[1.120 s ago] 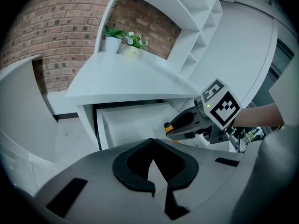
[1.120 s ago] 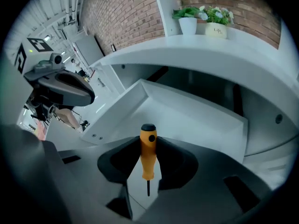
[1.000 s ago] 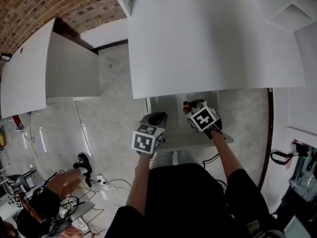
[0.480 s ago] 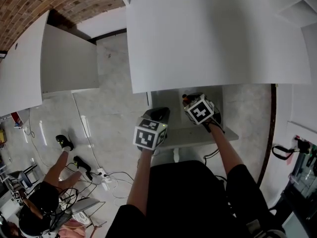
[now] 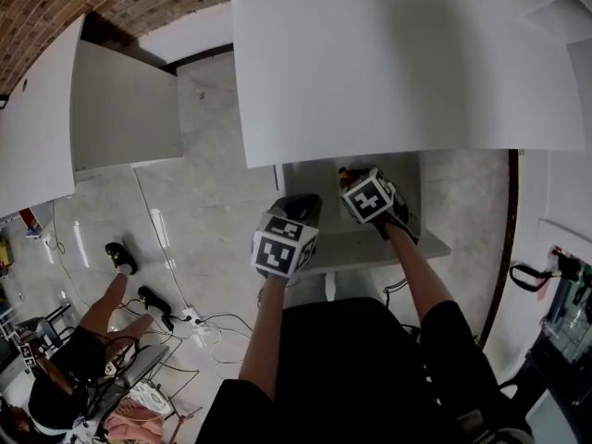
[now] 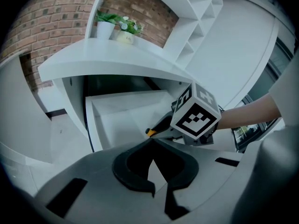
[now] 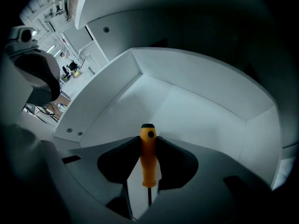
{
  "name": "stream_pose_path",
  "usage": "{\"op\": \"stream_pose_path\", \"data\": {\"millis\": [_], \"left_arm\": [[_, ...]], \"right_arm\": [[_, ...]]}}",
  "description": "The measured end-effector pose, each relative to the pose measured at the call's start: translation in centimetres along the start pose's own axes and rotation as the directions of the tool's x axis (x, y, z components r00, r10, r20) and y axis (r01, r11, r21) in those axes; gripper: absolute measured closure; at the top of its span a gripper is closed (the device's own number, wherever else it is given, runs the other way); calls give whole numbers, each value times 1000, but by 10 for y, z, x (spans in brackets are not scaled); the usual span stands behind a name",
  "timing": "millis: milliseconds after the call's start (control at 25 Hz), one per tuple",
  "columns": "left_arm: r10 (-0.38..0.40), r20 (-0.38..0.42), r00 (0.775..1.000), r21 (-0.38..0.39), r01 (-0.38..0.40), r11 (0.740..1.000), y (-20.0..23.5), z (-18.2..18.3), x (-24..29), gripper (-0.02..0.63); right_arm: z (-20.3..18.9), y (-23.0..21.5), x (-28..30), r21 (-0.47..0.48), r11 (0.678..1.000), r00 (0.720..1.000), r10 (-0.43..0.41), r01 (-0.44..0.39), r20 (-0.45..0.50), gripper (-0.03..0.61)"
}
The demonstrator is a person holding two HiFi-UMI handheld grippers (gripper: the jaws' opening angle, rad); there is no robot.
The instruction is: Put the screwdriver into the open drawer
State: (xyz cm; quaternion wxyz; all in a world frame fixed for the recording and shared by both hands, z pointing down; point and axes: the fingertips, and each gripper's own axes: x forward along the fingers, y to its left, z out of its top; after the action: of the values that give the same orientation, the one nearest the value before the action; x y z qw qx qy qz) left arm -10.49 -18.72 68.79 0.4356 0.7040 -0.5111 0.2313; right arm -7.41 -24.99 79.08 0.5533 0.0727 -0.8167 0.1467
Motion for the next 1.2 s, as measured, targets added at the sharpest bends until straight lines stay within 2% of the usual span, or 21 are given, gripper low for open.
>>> {"op": "stream_pose_path", "data": {"millis": [160, 600, 840, 1040, 1120, 1200], "left_arm": [[1, -6, 1000, 19, -1, 1000, -3, 1, 2, 605], [2, 2, 1000, -4, -2, 1000, -2, 1, -1, 605], [-3, 17, 1000, -9, 3, 1000, -3, 4, -4, 606], [6, 37, 999, 9, -7, 1000, -2, 7, -15, 606], [8, 47, 999, 18, -9, 1000, -5, 10, -19, 606], [10, 58, 998, 28, -12, 1000, -9, 13, -23, 604]], "right_arm": [[-2, 0, 3, 12, 1000, 1000, -8, 8, -7, 465], [-1, 3, 8, 7, 999, 999, -32, 32, -5, 456], [5, 8, 3, 26, 1000, 999, -6, 5, 47, 426], [-3, 20, -8, 111, 992, 997, 50, -55, 51, 430], [-2, 20, -16, 99, 994, 997, 45, -51, 58, 450], [3, 16, -28, 56, 998, 996, 19, -24, 83, 499]]}}
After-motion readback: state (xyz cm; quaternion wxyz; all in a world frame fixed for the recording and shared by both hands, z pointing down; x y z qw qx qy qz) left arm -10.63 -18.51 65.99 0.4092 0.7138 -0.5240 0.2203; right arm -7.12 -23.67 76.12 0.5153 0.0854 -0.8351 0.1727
